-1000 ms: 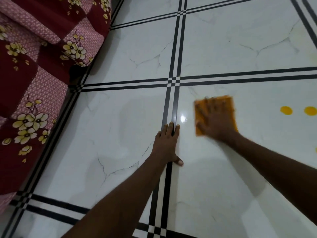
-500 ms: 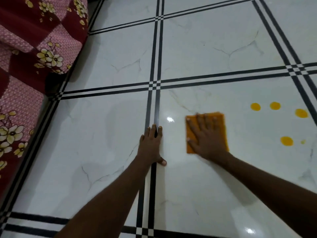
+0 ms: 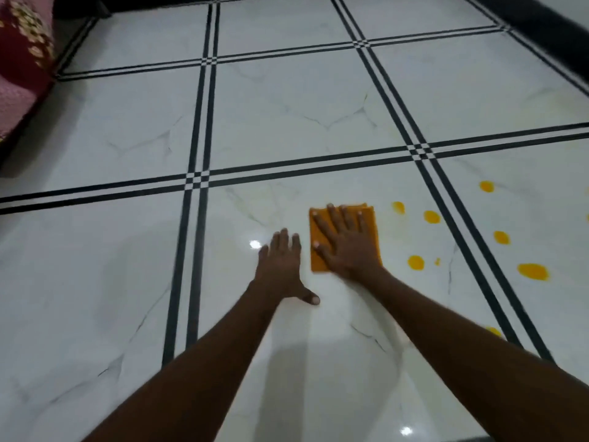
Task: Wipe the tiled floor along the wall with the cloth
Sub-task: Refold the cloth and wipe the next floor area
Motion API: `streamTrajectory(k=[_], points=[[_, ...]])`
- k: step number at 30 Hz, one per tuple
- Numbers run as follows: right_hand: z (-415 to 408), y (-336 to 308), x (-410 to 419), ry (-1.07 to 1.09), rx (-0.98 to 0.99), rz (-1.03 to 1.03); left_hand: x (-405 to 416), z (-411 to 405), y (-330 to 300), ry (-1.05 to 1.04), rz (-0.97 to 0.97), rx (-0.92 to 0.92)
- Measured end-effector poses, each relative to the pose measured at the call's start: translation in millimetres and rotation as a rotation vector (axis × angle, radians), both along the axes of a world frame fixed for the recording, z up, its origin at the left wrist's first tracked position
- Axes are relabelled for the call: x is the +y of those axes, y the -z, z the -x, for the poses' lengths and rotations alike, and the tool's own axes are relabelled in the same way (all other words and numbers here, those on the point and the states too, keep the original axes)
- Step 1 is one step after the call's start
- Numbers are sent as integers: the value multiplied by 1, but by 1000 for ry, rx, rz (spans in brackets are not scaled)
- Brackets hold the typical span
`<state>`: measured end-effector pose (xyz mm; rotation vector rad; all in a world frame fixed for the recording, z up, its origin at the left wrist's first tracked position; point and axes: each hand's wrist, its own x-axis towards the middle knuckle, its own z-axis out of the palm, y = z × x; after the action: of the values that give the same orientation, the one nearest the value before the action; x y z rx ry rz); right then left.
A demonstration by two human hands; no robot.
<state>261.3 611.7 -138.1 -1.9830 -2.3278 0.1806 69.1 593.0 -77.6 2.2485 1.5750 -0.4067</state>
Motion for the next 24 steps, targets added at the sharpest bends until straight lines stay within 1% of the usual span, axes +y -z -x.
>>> streamTrajectory(k=[1, 3, 5, 7, 8, 10, 11, 12, 13, 14, 16, 17, 19, 20, 21, 22, 24], points=[[-16, -1, 14, 72, 5, 13, 1, -2, 6, 5, -11, 25], [-69, -2, 24, 353, 30, 19, 5, -1, 15, 8, -30, 42], [-104, -4, 2, 565, 50, -12, 4, 0, 13, 8, -33, 53], [-87, -6, -38, 645, 60, -60, 1, -5, 10, 3, -63, 73], [-67, -6, -55, 599, 55, -79, 0, -8, 9, 3, -77, 70], [-29, -3, -62, 341, 64, -57, 0, -8, 8, 4, -74, 73], [-21, 1, -50, 199, 66, -50, -1, -5, 9, -1, -64, 79], [-28, 2, -28, 119, 52, -57, 2, -7, 13, 1, -60, 82], [-38, 1, -5, 95, 50, -48, 2, -6, 13, 2, -49, 87], [-58, 2, 18, 152, 39, -58, 4, -7, 15, 16, -43, 89], [-102, 1, 34, 416, -6, -62, 3, -8, 16, 15, -23, 71], [-114, 2, 27, 558, 10, -58, 3, -7, 17, 7, -21, 58], [-109, 1, -9, 720, 49, -113, 3, -4, 16, -7, -7, 32], [-97, -3, -32, 740, 55, -124, 4, -5, 15, -12, 0, 23], [-81, -1, -51, 706, 46, -127, 3, -6, 14, -13, 0, 21], [-67, -3, -60, 629, 49, -95, 3, -7, 13, -13, -7, 24], [-60, -2, -43, 369, 55, -31, 5, -9, 13, -11, 6, 29]])
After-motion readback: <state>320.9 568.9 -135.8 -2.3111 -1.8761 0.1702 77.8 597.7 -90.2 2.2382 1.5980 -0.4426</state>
